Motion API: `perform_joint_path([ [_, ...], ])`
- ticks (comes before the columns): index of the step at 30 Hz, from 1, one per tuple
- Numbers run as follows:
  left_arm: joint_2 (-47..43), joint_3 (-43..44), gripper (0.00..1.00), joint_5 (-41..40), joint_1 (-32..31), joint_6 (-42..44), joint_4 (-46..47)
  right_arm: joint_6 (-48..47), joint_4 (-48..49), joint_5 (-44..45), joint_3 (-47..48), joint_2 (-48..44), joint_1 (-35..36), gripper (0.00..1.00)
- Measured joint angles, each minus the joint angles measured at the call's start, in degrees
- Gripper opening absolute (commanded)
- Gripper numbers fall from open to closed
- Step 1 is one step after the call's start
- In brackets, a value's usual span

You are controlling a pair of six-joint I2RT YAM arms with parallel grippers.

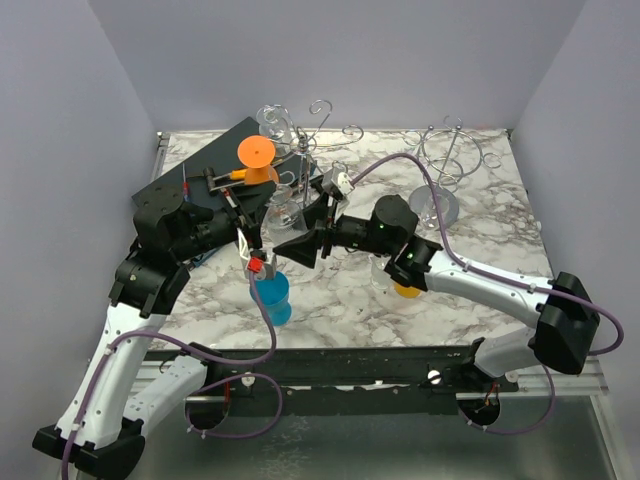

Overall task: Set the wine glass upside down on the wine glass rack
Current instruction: Turn the wine glass upside down at the wine rack.

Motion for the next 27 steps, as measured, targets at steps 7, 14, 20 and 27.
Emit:
perform_joint_path([
  [7,-0.3,-1.7,0.43,0.2,0.0,-1.3,0.9,0.1,5.9,2.7,-5.0,-1.2,0.2,0.55],
  [14,-1.2,-1.7,0.86,0.1,-0.1,-3.9,1.8,0.2,8.7,8.7,-10.0,-2.2,0.0,0.58],
  [20,-2.1,-1.8,0.91,-1.4,-0.1,-7.6,2.2,0.3,8.8,13.5,-11.6,-2.4,-0.1,0.58],
  [27,-2.7,-1.6,0.92,-6.4,-0.1,-15.6,0.3,-0.5,8.7,17.6,-12.2,-2.7,-0.7,0.55],
])
